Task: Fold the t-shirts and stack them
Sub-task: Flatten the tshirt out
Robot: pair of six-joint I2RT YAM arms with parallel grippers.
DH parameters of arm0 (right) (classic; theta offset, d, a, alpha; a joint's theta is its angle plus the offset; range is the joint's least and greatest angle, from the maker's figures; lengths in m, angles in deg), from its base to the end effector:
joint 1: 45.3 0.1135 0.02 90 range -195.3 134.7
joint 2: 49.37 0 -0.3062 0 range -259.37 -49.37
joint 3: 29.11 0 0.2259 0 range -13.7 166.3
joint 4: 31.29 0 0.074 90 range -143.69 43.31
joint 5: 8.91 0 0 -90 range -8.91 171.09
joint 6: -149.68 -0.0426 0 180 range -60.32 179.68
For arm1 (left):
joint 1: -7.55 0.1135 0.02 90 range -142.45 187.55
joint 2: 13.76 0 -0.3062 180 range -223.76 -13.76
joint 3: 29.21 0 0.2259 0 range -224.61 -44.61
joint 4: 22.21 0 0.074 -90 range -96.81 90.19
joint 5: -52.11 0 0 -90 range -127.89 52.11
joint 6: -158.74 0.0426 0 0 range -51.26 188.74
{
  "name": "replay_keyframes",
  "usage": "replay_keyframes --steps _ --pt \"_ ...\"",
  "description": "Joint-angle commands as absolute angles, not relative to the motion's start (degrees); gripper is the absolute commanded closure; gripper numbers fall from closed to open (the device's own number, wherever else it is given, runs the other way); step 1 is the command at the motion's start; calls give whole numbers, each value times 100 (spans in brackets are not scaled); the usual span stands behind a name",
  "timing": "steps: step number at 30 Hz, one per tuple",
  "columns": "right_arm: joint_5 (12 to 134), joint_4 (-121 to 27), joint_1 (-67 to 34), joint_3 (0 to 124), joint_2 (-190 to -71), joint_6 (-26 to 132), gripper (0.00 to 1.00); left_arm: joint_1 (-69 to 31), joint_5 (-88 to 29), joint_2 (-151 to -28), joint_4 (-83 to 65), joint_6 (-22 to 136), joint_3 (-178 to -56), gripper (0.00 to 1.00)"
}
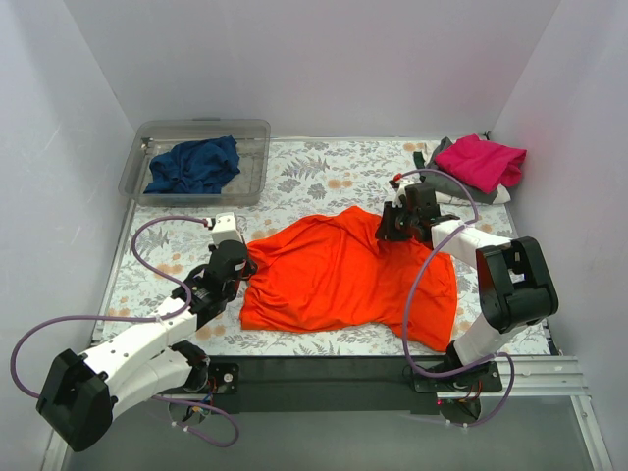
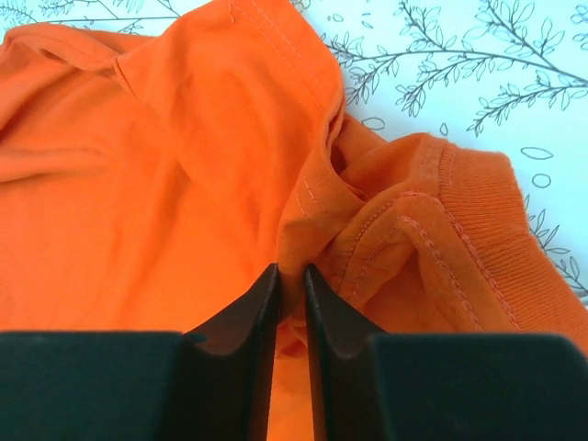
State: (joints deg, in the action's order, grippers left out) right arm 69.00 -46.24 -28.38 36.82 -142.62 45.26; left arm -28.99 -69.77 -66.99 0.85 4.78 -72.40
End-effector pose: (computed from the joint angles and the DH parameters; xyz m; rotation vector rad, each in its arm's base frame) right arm 0.3070 0.1027 0.2377 -0.1608 2.3399 0.5188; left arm 0.1351 -0.0721 0.2592 -0.7995 1.9294 -0.4828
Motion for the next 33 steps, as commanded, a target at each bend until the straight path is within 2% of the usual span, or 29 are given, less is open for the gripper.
replay_keyframes --steps 1,10,21,28,30,33 --pt "6967 -4405 -2852 3929 -14078 4561 88 -2875 -6979 -6737 31 467 -7291 100" --pt "7440 -4598 -2852 4096 -13850 4763 99 -2875 -7005 -6772 22 458 -7291 100" --pt "8671 -5310 -2852 4421 -13436 5194 99 -2823 -7453 -6562 119 458 -7361 100" --pt "9496 -5530 -3010 4387 -13094 5344 94 -2743 -7831 -6122 215 450 -7336 100" --pt "9603 -5609 -3089 4351 -13067 5396 90 -2743 -7875 -5999 224 432 -7309 100" --pt "9621 -5636 -3098 4246 -13014 5440 89 -2743 -7884 -5920 233 415 -7283 100"
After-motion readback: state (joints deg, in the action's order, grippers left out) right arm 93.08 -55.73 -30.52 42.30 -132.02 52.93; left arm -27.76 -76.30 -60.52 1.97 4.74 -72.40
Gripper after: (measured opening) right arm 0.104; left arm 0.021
